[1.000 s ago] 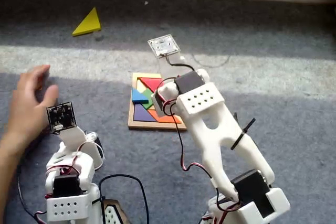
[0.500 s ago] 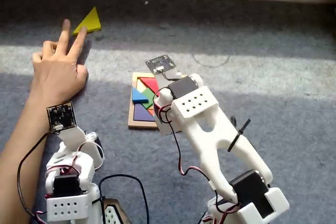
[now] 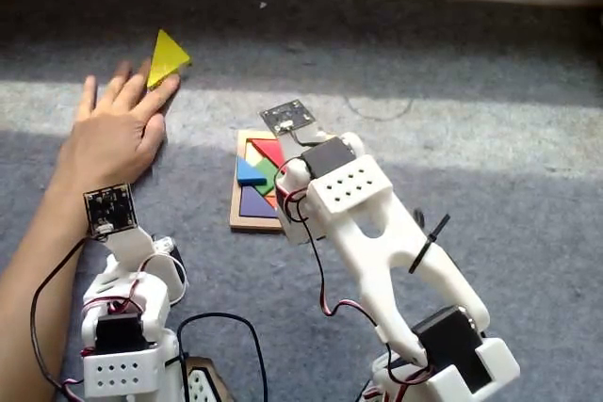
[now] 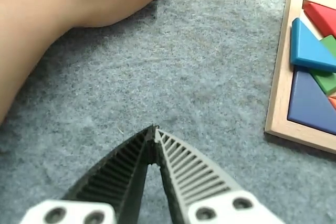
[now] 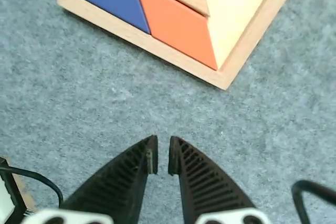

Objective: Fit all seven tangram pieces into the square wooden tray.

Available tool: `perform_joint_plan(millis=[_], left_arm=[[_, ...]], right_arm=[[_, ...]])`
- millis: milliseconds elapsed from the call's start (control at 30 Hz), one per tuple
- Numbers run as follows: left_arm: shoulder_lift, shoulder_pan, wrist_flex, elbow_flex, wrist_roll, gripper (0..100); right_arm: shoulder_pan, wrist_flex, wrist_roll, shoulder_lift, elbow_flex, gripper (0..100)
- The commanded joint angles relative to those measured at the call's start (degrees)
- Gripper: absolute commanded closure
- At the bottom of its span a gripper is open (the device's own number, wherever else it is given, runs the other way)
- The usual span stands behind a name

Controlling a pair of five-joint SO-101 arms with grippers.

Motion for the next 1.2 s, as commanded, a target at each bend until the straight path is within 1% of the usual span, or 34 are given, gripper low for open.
perform_joint_plan(millis=[0, 667, 800, 867, 1033, 1167], left_arm=[[-1.45, 0.84, 0.62, 1.1, 0.53, 99], [-1.45, 0.84, 0.62, 1.1, 0.53, 99], [-1.45, 0.84, 0.62, 1.1, 0.53, 99], [-1.45, 0.84, 0.62, 1.1, 0.53, 99], [-1.45, 0.84, 0.62, 1.1, 0.53, 99], [-1.45, 0.84, 0.62, 1.1, 0.53, 99]], right_arm=[[-0.48, -0.22, 0.53, -3.21, -0.57, 95.4], [-0.4, -0.57, 0.62, -3.21, -0.48, 95.4], [-0.48, -0.66, 6.42, -3.21, -0.84, 95.4], [-0.57, -1.01, 7.91, -3.21, -1.01, 95.4], [-2.77, -6.2, 7.91, -2.77, -0.84, 95.4], [-4.53, -13.32, 8.0, -2.68, -0.75, 95.4]])
